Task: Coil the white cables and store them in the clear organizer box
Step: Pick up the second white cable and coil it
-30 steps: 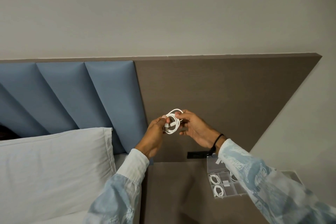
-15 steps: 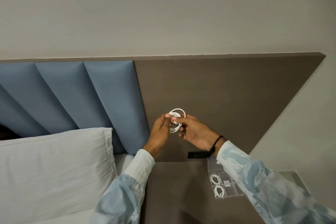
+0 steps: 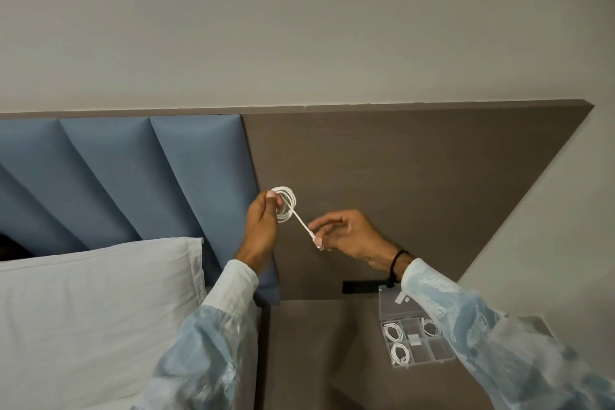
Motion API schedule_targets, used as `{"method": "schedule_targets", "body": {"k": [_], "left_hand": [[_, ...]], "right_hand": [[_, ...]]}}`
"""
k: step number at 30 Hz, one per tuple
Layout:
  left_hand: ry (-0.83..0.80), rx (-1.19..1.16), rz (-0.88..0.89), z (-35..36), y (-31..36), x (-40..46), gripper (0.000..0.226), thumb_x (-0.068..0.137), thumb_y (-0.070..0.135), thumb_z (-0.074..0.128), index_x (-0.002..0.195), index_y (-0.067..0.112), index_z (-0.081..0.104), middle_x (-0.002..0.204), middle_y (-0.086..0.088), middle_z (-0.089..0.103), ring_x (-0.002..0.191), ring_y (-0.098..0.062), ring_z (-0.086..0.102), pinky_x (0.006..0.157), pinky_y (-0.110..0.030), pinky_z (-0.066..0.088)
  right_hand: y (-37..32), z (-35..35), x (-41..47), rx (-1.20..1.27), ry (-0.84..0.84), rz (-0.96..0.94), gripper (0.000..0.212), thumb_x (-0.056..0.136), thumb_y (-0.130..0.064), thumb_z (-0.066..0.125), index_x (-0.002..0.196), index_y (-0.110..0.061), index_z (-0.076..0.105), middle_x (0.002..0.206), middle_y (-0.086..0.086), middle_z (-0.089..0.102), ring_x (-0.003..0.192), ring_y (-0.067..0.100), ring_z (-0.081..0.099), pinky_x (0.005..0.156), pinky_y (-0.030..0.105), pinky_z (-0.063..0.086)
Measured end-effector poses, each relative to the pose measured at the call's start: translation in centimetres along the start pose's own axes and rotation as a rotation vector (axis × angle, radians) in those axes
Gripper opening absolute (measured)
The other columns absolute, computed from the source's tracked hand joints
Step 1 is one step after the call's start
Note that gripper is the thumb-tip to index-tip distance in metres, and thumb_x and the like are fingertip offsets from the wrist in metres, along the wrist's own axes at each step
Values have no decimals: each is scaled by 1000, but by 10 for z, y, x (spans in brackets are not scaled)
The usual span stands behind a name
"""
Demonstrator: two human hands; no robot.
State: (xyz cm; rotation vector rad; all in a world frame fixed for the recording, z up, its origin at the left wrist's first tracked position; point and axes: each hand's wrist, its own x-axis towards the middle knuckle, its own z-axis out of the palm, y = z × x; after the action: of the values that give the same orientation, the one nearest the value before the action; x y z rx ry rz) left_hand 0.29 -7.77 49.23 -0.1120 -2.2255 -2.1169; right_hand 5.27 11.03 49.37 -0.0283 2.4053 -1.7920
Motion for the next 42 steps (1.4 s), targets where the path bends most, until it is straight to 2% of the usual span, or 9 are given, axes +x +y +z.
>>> {"method": "schedule_targets", "body": {"k": [2,5,9,12,15,21,27,36,42], "left_hand": [[-23,-26,-34,-2,0,0,38,109,28,38,74,23,52,72,13,59,70,-2,54,73,-21,43],[-52,-157,-116,4,1,0,41,109,22,38,72,24,55,67,16,63,68,1,59,77,-21,46],[-140,-313,-195,19,1,-3,46,107,18,41,67,26,62,67,9,64,67,-6,61,69,-17,53],[-133,-309,-240,26,-1,-7,34,106,18,42,77,22,59,69,11,69,67,-5,63,65,-16,51],[-152,-272,-263,26,-4,-7,34,104,19,41,77,25,61,79,11,75,70,-2,67,71,-21,47],[-167,-258,-280,31,-1,-8,39,107,19,38,75,25,59,89,7,80,75,-3,70,77,-25,48],[-226,-224,-274,38,-2,-11,50,108,24,37,66,31,63,81,11,76,72,-1,67,74,-25,47],[-294,-191,-233,48,10,-11,45,108,30,39,77,29,71,93,7,79,89,-10,69,83,-23,52],[-245,-154,-140,57,16,-13,37,110,26,37,81,17,60,80,6,71,72,-3,64,68,-14,50]], "right_hand": [[3,2,4,-155,30,-55,24,80,-6,76,99,-20,80,79,-4,76,64,0,66,65,11,50],[5,4,8,-321,182,-153,19,82,-7,72,91,-22,79,78,-8,76,68,0,68,66,9,50],[-3,9,10,11,419,-81,20,80,0,77,81,-20,73,75,-9,73,63,-6,64,65,9,50],[-15,10,13,520,291,164,21,86,0,71,87,-21,70,80,-4,74,69,4,67,62,20,50],[-23,3,10,716,145,277,15,89,-3,70,95,-17,70,80,-2,70,70,8,63,65,25,49],[-22,-6,2,754,4,318,16,92,-11,54,99,-18,67,85,-3,71,73,10,62,66,28,43],[-23,-4,2,561,34,206,15,88,-17,75,103,-13,73,80,-6,64,68,5,52,64,23,42],[-22,-15,3,698,-48,228,20,96,-20,60,113,-14,66,81,-5,61,64,5,47,65,26,40],[-28,-7,6,596,199,203,33,86,-2,72,115,-10,60,92,7,64,72,11,51,62,26,42]]}}
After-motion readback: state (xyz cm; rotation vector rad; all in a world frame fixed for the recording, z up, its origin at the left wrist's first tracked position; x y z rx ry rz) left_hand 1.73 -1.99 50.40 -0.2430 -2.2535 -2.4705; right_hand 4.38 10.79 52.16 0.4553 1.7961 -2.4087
